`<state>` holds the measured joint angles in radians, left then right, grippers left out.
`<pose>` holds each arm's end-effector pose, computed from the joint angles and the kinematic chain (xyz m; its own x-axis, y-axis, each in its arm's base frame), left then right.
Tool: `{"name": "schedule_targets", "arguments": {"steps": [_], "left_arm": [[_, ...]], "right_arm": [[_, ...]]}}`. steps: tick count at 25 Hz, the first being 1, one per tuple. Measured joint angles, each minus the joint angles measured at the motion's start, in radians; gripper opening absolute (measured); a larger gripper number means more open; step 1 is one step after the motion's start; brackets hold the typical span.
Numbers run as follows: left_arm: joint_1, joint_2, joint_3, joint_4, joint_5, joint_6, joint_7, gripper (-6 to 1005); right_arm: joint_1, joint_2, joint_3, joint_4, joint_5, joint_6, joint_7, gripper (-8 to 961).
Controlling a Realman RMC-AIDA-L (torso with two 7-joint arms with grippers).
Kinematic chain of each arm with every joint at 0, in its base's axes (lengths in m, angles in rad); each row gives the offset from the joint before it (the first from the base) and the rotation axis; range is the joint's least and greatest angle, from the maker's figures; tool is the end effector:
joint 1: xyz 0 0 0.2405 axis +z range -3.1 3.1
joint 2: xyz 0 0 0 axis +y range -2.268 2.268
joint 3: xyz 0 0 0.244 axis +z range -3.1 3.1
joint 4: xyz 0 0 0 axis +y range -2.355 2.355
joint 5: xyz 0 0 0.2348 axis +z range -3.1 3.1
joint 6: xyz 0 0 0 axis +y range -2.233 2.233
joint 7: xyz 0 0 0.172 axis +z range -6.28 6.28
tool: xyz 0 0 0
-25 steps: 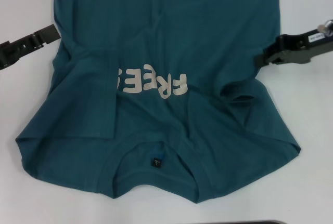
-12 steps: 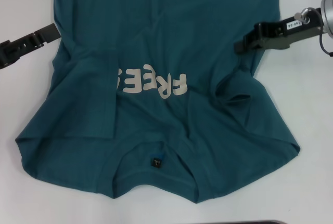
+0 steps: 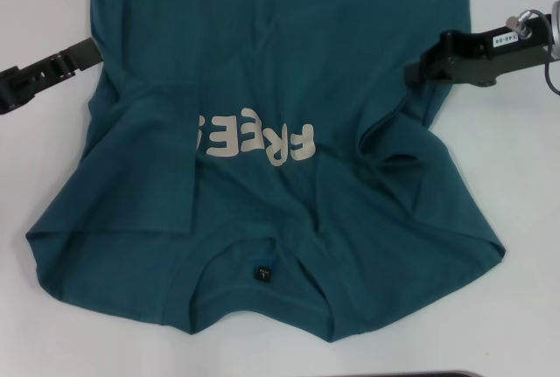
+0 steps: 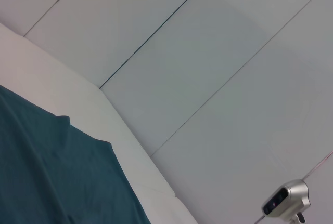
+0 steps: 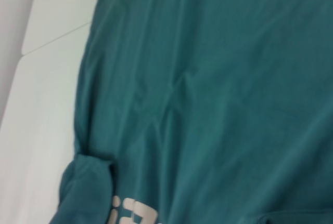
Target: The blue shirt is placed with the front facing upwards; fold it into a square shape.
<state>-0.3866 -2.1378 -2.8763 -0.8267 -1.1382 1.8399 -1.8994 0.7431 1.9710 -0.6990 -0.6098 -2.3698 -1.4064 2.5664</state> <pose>-0.2913 0.3015 0.0548 0.2434 0.6182 0.7474 0.8188 -0.5440 0.1833 0.2648 0.4108 0.0001 0.1187 -0.9531 -0.2783 -0.9928 -0.1176 -0.0208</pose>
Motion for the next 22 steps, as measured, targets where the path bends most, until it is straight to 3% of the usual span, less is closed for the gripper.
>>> {"name": "schedule_targets", "arguments": {"steps": [9,22], "left_arm": [[-0.003,-0.001,0.000,0.002,0.000,-0.002,0.000,927],[0.003,0.000,0.000,0.003,0.000,-0.003,0.002,927]], "right_arm": [[-0.010,-0.009,0.000,0.002,-0.005,0.053,0.005,42],[-0.012,0.008,0.003,0.041,0.110,0.159,-0.038,277]]}}
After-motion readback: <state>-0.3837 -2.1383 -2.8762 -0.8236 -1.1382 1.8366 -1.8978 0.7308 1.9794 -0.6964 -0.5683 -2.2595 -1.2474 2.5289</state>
